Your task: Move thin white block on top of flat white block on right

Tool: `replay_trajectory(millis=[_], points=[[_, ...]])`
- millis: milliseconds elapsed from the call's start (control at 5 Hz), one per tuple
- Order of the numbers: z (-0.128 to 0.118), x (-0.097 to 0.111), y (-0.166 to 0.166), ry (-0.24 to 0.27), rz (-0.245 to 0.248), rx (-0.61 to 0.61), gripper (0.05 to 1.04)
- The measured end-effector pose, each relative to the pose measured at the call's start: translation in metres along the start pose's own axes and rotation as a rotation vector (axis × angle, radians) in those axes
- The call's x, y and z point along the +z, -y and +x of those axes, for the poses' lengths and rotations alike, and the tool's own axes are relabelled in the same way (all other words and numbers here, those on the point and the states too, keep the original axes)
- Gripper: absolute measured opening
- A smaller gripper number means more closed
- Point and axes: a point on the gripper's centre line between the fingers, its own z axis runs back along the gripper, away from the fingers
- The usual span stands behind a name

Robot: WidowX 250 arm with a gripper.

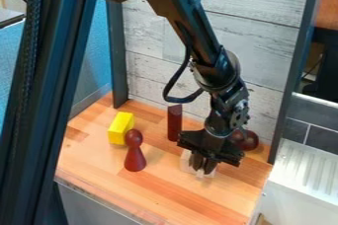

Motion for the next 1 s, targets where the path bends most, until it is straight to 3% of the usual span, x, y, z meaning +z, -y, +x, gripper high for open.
replay_trajectory(millis=[200,400,600,800,1000], points=[[-0.001,-0.004,0.0,-0.001,0.006,0.003,0.171],[-0.001,-0.004,0.001,-0.001,0.001,0.009,0.404],[-0.004,-0.004,-0.002,-0.003,-0.016,0.008,0.733],[-0.001,0.013,-0.012,0.027,-0.046,0.011,0.971],[0.004,0.039,-0.03,0.071,-0.097,0.004,1.004]])
